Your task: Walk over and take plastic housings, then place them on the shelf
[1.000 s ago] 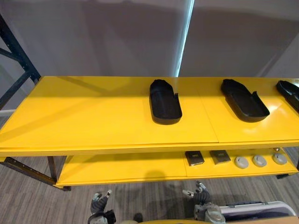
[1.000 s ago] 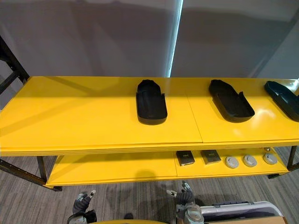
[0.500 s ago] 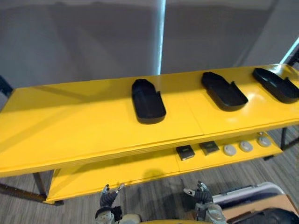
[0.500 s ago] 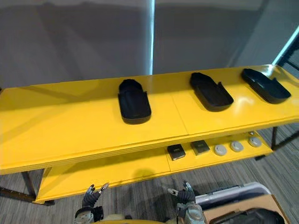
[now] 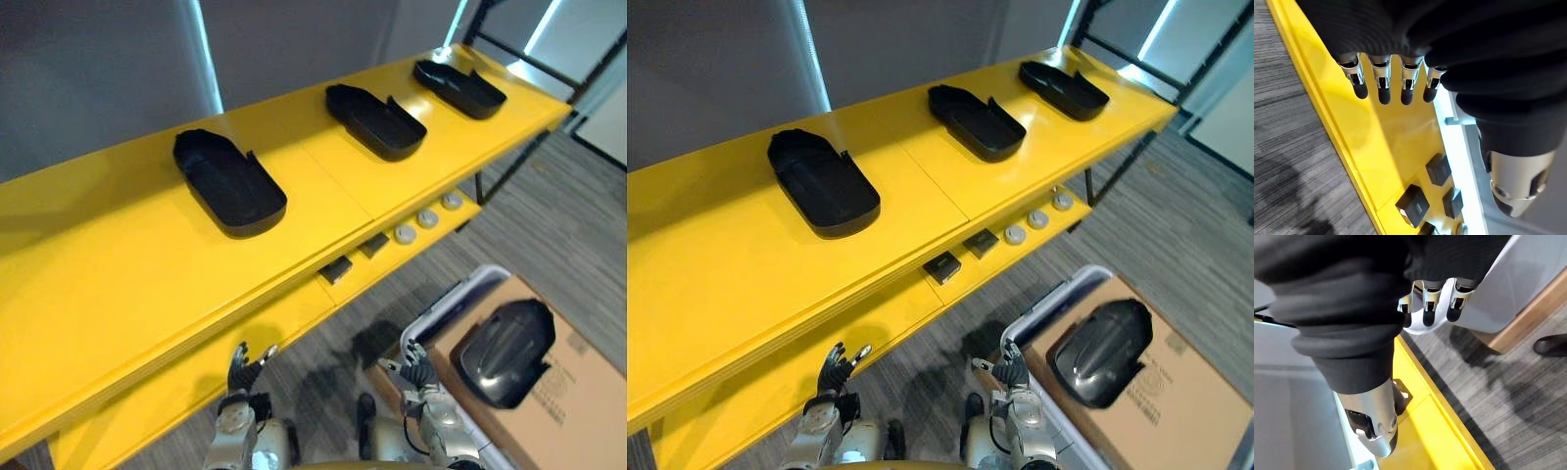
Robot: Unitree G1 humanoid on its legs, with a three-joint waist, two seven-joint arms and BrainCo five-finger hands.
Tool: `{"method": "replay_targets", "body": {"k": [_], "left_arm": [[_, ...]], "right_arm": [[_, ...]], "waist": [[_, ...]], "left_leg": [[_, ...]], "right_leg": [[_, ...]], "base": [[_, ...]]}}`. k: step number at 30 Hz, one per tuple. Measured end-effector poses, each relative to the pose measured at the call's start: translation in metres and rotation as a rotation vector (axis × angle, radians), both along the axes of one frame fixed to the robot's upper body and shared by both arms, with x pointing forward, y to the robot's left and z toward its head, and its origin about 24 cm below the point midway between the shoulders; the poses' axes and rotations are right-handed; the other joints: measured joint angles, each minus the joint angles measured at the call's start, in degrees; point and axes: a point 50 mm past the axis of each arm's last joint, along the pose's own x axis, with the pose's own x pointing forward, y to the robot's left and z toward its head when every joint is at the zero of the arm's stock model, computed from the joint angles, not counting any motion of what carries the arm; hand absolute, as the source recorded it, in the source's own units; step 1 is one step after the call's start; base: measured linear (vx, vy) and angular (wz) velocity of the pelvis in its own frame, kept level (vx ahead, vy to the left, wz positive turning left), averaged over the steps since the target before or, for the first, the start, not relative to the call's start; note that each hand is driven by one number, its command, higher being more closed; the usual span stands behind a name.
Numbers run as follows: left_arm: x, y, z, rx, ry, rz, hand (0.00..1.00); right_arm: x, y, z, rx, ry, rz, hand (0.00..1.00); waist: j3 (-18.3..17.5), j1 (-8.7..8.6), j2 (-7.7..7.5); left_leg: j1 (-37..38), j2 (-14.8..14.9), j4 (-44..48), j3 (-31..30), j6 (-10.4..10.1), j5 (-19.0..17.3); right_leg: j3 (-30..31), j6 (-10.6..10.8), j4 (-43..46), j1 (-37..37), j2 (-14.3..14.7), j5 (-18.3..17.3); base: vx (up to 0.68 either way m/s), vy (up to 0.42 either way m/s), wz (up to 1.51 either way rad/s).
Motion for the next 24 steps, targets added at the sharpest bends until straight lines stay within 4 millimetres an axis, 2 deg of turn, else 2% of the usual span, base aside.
{"method": "replay_targets", "body": {"k": [1, 2, 3, 4, 6, 8, 11, 13, 14, 15, 16, 17, 18, 19, 20, 21, 22, 24], "left_arm": [[-0.001, 0.000, -0.001, 0.000, 0.004, 0.000, 0.00], [-0.001, 0.002, -0.002, 0.005, 0.009, -0.002, 0.00], [-0.002, 0.003, -0.003, 0.010, 0.018, -0.004, 0.00], [-0.005, 0.004, -0.009, 0.015, 0.054, -0.017, 0.00], [-0.010, 0.001, -0.014, 0.017, 0.093, -0.038, 0.00], [-0.017, 0.003, -0.019, 0.025, 0.120, -0.046, 0.00], [-0.021, 0.005, -0.022, 0.033, 0.143, -0.052, 0.00], [-0.030, 0.008, -0.026, 0.034, 0.170, -0.045, 0.00], [-0.031, 0.009, -0.026, 0.035, 0.172, -0.040, 0.00], [-0.036, 0.011, -0.029, 0.032, 0.190, -0.027, 0.00], [-0.038, 0.010, -0.029, 0.030, 0.193, -0.023, 0.00], [-0.038, 0.011, -0.029, 0.033, 0.196, -0.022, 0.00], [-0.041, 0.020, -0.030, 0.051, 0.210, -0.008, 0.00], [-0.048, 0.030, -0.032, 0.067, 0.235, 0.019, 0.00], [-0.052, 0.034, -0.034, 0.075, 0.251, 0.023, 0.00], [-0.052, 0.037, -0.035, 0.083, 0.264, 0.018, 0.00], [-0.051, 0.036, -0.035, 0.082, 0.261, 0.017, 0.00], [-0.048, 0.034, -0.034, 0.077, 0.254, 0.013, 0.00]], "right_arm": [[0.000, 0.000, -0.001, -0.003, 0.003, 0.002, 0.00], [0.004, -0.001, -0.002, -0.012, 0.013, 0.015, 0.00], [0.007, 0.000, -0.002, -0.016, 0.016, 0.022, 0.00], [0.014, -0.006, -0.003, -0.040, 0.027, 0.034, 0.00], [0.014, -0.014, -0.006, -0.066, 0.055, 0.037, 0.00], [0.012, -0.019, -0.007, -0.077, 0.060, 0.030, 0.00], [0.008, -0.024, -0.010, -0.089, 0.078, 0.028, 0.00], [0.005, -0.025, -0.013, -0.095, 0.101, 0.032, 0.00], [0.006, -0.024, -0.013, -0.094, 0.101, 0.037, 0.00], [0.010, -0.022, -0.012, -0.093, 0.095, 0.042, 0.00], [0.011, -0.022, -0.012, -0.094, 0.095, 0.046, 0.00], [0.012, -0.021, -0.012, -0.093, 0.098, 0.049, 0.00], [0.016, -0.017, -0.012, -0.095, 0.101, 0.069, 0.00], [0.016, -0.013, -0.012, -0.100, 0.100, 0.095, 0.00], [0.016, -0.012, -0.012, -0.102, 0.100, 0.102, 0.00], [0.011, -0.015, -0.014, -0.108, 0.114, 0.096, 0.00], [0.002, -0.021, -0.018, -0.120, 0.139, 0.082, 0.00], [-0.006, -0.026, -0.021, -0.127, 0.155, 0.058, 0.00]], "waist": [[-0.99, 0.48, -0.91], [-1.62, 1.60, -1.87], [-1.73, 1.40, -2.19], [-1.36, 0.99, -1.25], [-1.34, 1.34, -0.54], [-1.53, 1.00, 0.32], [-1.49, 0.85, 0.44], [-1.15, 0.94, 1.00], [-1.08, 1.21, 1.07], [-0.69, 1.01, 1.74], [-0.37, 1.23, 2.39], [-0.30, 1.36, 2.50], [-0.04, 1.50, 2.79], [-0.18, 1.40, 2.14], [-0.10, 1.27, 1.76], [0.26, 0.61, 1.69], [0.06, 0.75, 2.07], [-0.20, 0.78, 2.89]], "left_leg": [[-0.24, -0.66, -1.23, 0.81, -0.24, 0.99], [-0.69, -1.53, -2.67, 2.05, -0.45, 2.22], [-1.33, -2.13, -3.05, 1.87, -0.57, 2.97], [-2.10, -2.48, -3.10, -0.66, -0.68, 4.35], [-1.45, -2.72, -3.95, -4.64, -1.36, 5.91], [0.23, -2.31, -6.21, -4.54, -1.78, 6.30], [2.12, -1.98, -8.81, -4.01, -2.15, 7.36], [3.10, -0.41, -9.43, -0.84, -2.23, 7.30], [3.27, 0.20, -9.89, 0.75, -2.24, 7.31], [3.62, 1.47, -10.31, 4.26, -2.25, 7.30], [4.05, 2.97, -10.82, 7.69, -2.56, 7.12], [4.22, 3.63, -10.83, 8.87, -2.68, 7.07], [5.19, 5.34, -10.84, 12.69, -3.94, 6.50], [6.31, 5.59, -10.64, 14.87, -6.26, 5.63], [6.64, 5.39, -10.34, 14.88, -7.05, 5.20], [7.09, 5.06, -9.62, 14.05, -8.29, 4.48], [6.84, 5.57, -9.31, 11.17, -9.86, 3.51], [5.83, 7.36, -7.58, 9.71, -10.32, 2.91]], "right_leg": [[-1.93, -0.46, -3.94, 3.04, -0.16, -0.92], [-3.12, -0.57, -13.29, 5.65, -0.22, -1.65], [-3.30, -0.77, -16.95, 6.38, -0.21, -1.66], [-2.65, -1.32, -20.72, 7.00, 0.71, -0.03], [-0.22, -1.58, -24.01, 8.11, 1.50, 2.55], [1.57, -1.83, -26.00, 8.71, 1.96, 4.04], [4.26, -2.04, -27.71, 8.66, 2.64, 5.92], [4.98, -1.97, -28.26, 7.46, 3.45, 8.15], [3.15, -2.59, -28.30, 6.57, 3.19, 8.37], [-5.54, -5.01, -26.53, 5.72, 0.48, 6.56], [-16.25, -5.99, -23.25, 5.39, -2.80, 5.97], [-19.68, -6.38, -22.18, 5.08, -4.07, 5.73], [-28.05, -6.91, -20.31, 4.67, -6.42, 5.60], [-30.55, -6.85, -20.37, 4.91, -7.43, 5.92], [-30.08, -5.65, -21.15, 4.85, -7.52, 7.80], [-27.72, -4.19, -21.91, 4.80, -6.67, 10.60], [-26.71, -4.23, -23.40, 4.85, -5.10, 10.62], [-25.68, -4.41, -25.27, 5.07, -2.70, 10.74]], "base": [[-0.02, 0.000, -0.79], [-0.02, -0.018, -0.78], [-0.04, -0.051, -0.75], [-0.04, -0.085, -0.62], [-0.04, -0.086, -0.64], [-0.05, -0.024, -0.48], [-0.07, -0.010, -0.54], [-0.12, -0.013, -0.94], [-0.16, -0.009, -1.15], [-0.18, 0.008, -1.34], [-0.19, 0.014, -1.31], [-0.16, 0.015, -1.64], [-0.12, -0.016, -1.74], [-0.09, -0.036, -1.74], [-0.06, -0.098, -1.22], [-0.02, -0.100, -0.81], [-0.01, -0.111, -0.72], [0.07, -0.152, -0.46]]}}
